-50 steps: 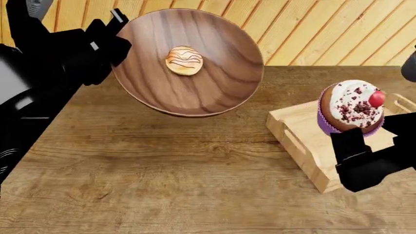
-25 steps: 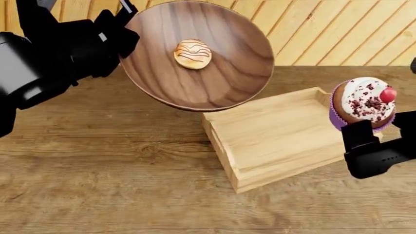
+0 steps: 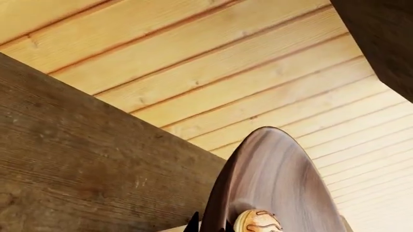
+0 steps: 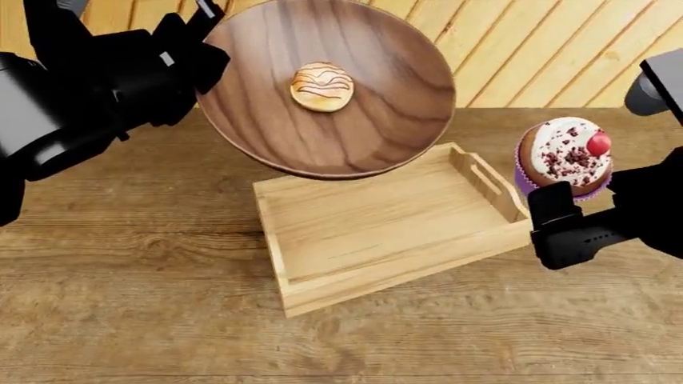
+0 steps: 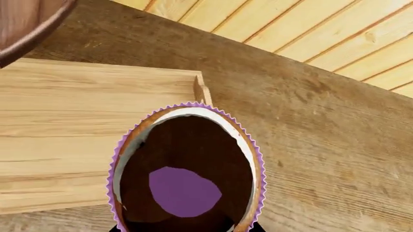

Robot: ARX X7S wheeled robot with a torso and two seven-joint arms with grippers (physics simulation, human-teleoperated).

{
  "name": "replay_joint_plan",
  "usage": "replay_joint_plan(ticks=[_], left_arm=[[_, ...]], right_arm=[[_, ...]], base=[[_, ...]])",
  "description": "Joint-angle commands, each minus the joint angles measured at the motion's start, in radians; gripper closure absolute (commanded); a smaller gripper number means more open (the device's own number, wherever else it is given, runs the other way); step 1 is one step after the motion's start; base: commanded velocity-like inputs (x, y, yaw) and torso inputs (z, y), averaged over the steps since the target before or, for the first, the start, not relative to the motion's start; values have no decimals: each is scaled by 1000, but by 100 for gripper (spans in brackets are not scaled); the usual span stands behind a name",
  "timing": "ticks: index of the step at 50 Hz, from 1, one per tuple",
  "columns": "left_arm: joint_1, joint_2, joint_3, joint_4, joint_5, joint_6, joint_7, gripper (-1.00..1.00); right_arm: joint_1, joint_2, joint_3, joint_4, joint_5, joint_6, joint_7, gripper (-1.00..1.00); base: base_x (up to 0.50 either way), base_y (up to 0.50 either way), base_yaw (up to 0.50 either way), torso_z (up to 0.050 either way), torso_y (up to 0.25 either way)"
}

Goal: Pick up the bowl with donut and place it on the tray. Pick up the cupcake and place it on the tray.

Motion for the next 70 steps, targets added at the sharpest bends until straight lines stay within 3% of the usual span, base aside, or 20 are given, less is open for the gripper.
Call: replay_joint_plan(ticks=[1, 16, 25, 29, 45, 70], left_arm=[[2, -14, -19, 8, 0, 15, 1, 100], [10, -2, -36, 41, -33, 39, -13, 100], [40, 0, -79, 194, -240, 116, -208, 100], [50, 12, -85, 214, -289, 134, -226, 100], [149, -36, -57, 267, -285, 113, -250, 100], [225, -54, -35, 160, -183, 50, -81, 100]], right_arm=[[-18, -28, 21, 27, -75, -7, -45, 100], [-20, -2, 18, 54, -114, -16, -34, 100], [-48, 26, 32, 66, -172, -23, -72, 100], [-69, 32, 40, 70, -209, -37, -98, 100], [-58, 77, 56, 51, -202, -44, -98, 100], [-85, 117, 58, 12, -208, -64, -113, 100]], base=[[0, 0, 0, 0, 0], [283, -42, 0, 1, 1], [0, 0, 0, 0, 1], [0, 0, 0, 0, 0], [0, 0, 0, 0, 1], [0, 0, 0, 0, 0]])
